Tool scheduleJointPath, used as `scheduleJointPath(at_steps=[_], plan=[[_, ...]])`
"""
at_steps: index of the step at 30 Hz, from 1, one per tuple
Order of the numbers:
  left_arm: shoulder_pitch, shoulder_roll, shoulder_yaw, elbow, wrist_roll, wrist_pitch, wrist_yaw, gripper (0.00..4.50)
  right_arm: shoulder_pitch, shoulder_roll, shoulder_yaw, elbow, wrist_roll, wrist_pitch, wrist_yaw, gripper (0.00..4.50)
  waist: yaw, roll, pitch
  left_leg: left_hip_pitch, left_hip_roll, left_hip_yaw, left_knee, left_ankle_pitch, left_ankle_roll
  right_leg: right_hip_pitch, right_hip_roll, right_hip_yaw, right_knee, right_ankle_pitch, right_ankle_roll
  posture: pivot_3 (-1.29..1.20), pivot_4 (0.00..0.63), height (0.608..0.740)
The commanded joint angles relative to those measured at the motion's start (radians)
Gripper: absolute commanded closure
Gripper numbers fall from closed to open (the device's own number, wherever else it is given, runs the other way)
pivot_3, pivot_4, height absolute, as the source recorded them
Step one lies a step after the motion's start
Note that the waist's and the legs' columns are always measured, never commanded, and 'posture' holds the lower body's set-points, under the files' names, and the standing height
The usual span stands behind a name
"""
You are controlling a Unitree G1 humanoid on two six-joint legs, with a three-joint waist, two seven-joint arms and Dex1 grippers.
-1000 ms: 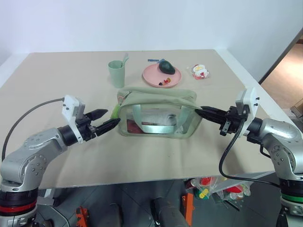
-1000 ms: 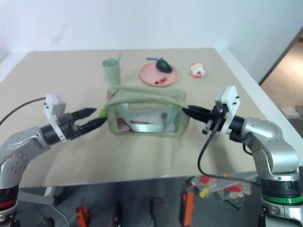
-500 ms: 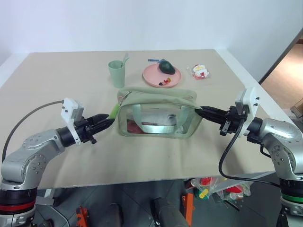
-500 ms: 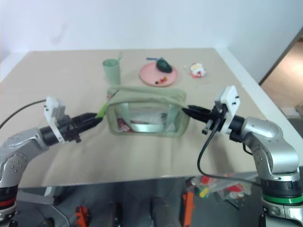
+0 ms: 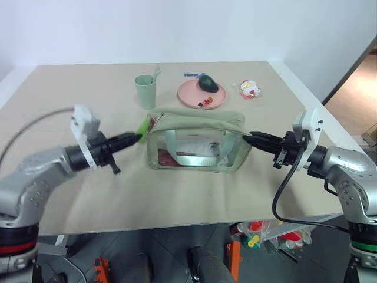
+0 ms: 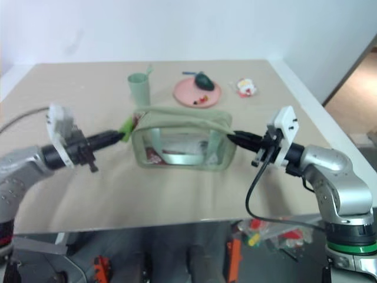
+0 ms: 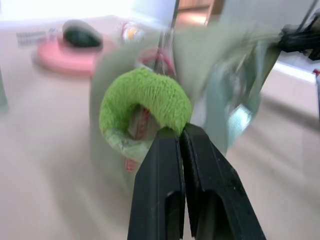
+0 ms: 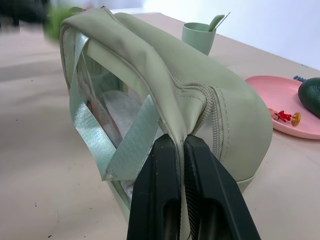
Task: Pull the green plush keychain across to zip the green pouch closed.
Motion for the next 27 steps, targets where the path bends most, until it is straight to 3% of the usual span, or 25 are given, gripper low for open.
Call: scheduleJointPath(at_steps=[1,8,16,22,27], plan=[[-0.124,0.004,0.003,-0.041,-0.058,0.027,0.025,4.45,-0.014,-0.012,0.005,-0.014,-0.005,-0.007,0.014,4.5,0.0,0.0,0.0,0.0,0.0,0.0,0.0,0.0,0.0,0.0,0.0,0.0,0.0,0.0,0.0,0.0,0.15,0.74],[-0.253,-0.083,-0.217,0.01,0.083,-0.048,-0.014,4.45,-0.024,-0.004,0.017,-0.008,-0.012,-0.012,0.017,4.5,0.0,0.0,0.0,0.0,0.0,0.0,-0.001,0.0,0.0,0.0,0.0,0.0,0.0,0.002,0.004,0.0,0.15,0.74],[-0.304,-0.137,-0.275,0.112,0.173,-0.087,-0.053,4.45,-0.019,-0.003,0.014,-0.014,-0.016,-0.019,0.008,4.5,-0.002,0.0,0.0,0.0,0.0,-0.001,-0.001,0.0,0.0,0.0,0.003,0.001,0.0,0.002,0.004,0.0,0.15,0.74],[-0.32,-0.108,-0.287,0.121,0.197,-0.076,-0.115,2.52,-0.008,-0.003,0.007,-0.014,-0.016,-0.025,0.006,4.5,-0.002,0.0,0.0,0.0,0.0,-0.001,-0.001,0.0,0.0,0.0,0.002,0.001,0.0,0.002,0.004,0.0,0.15,0.74],[-0.302,-0.019,-0.26,0.074,0.172,-0.024,-0.185,0.78,-0.006,-0.004,0.008,-0.012,-0.017,-0.032,0.009,4.5,-0.002,0.0,0.0,0.0,0.001,-0.002,-0.002,0.0,0.0,0.0,0.003,0.001,0.0,0.002,0.004,0.0,0.15,0.74]])
